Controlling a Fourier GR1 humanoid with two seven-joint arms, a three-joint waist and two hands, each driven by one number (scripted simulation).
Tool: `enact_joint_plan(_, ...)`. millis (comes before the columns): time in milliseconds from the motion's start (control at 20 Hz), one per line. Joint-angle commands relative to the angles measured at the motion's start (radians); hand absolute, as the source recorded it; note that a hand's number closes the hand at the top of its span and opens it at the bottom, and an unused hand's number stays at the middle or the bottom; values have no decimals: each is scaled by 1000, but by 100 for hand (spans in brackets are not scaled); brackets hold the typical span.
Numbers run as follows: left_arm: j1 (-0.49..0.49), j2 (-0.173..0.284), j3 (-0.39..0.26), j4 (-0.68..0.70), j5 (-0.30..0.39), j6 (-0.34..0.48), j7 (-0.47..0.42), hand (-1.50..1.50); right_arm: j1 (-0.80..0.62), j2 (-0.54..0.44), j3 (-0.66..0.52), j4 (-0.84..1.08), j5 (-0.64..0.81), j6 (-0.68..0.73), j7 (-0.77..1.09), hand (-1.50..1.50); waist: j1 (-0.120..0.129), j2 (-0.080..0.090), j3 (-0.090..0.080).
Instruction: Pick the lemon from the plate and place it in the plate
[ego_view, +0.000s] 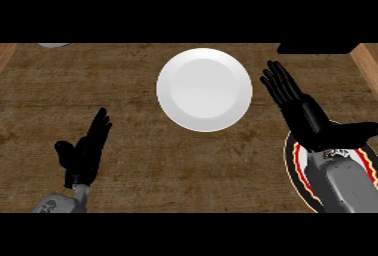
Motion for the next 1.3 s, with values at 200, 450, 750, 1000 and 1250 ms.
enact_joint_plan(200,28,141,79,1,-30,-114,-119,0,98,-78,-167,51,-47,-120,178,150,9,-24,14)
enact_joint_plan(450,52,126,76,22,-13,-137,-137,0,226,-121,-234,60,239,-426,24,-150,-27,-27,14)
enact_joint_plan(750,6,105,87,50,-41,-166,-127,0,494,3,-138,-118,373,-528,-208,-150,-1,-24,14)
enact_joint_plan(1000,22,73,87,47,-60,-154,-132,0,701,-20,-174,-291,448,-617,-180,-150,-5,-25,14)
enact_joint_plan(1250,44,90,98,15,-57,-180,-122,0,812,-187,-245,-397,525,-553,46,-150,1,-24,13)
